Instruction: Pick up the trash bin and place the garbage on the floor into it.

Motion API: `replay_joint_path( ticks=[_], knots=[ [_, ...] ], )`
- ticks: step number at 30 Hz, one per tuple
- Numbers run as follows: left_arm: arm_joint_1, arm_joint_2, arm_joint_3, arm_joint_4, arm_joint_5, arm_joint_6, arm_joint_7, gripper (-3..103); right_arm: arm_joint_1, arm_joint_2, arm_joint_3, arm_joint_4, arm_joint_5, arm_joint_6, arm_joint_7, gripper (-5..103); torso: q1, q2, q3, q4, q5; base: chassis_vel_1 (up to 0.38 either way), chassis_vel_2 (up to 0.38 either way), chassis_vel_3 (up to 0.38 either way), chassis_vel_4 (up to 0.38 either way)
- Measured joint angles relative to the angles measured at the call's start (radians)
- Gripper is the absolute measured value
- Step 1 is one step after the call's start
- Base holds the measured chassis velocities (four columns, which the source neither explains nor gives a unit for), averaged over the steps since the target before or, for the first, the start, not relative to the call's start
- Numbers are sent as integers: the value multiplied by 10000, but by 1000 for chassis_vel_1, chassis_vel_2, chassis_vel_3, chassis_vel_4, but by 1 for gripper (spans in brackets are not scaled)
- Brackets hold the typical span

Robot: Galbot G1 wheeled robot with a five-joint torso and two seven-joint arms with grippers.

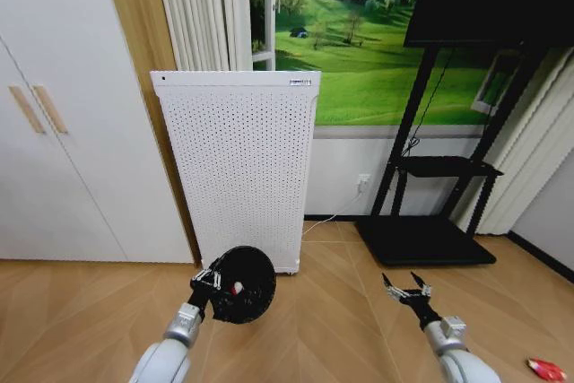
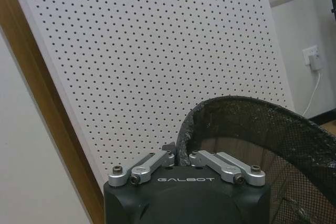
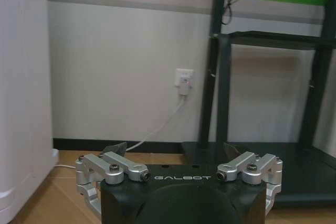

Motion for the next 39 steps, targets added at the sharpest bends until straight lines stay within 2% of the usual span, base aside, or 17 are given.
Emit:
replay_joint_path(
  ticks=[2,6,15,23,37,39],
  knots=[
    [219,-124,-163,-232,-38,-1,0,7,-53,74,98,56,25,-231,592,100,0,0,0,0,0,0,0,0,0],
    [566,-333,-295,-439,-15,-53,-3,7,-167,147,181,220,39,-453,976,100,0,1,0,1,0,0,0,0,0],
    [855,-512,-398,-509,112,-221,-3,7,-193,339,115,300,120,-156,458,100,0,0,0,0,1,0,0,0,0],
    [855,-529,-394,-426,159,-271,-2,7,-80,337,17,111,194,-168,374,100,0,1,0,0,0,-24,-22,40,30],
    [690,-589,-288,-220,191,-279,3,7,25,83,-106,-213,345,-24,148,100,0,0,0,0,5,-188,-182,176,196],
    [685,-584,-289,-208,190,-279,2,7,39,65,-124,-247,348,-13,121,100,1,0,2,0,-3,-261,-276,278,289]
  ],
)
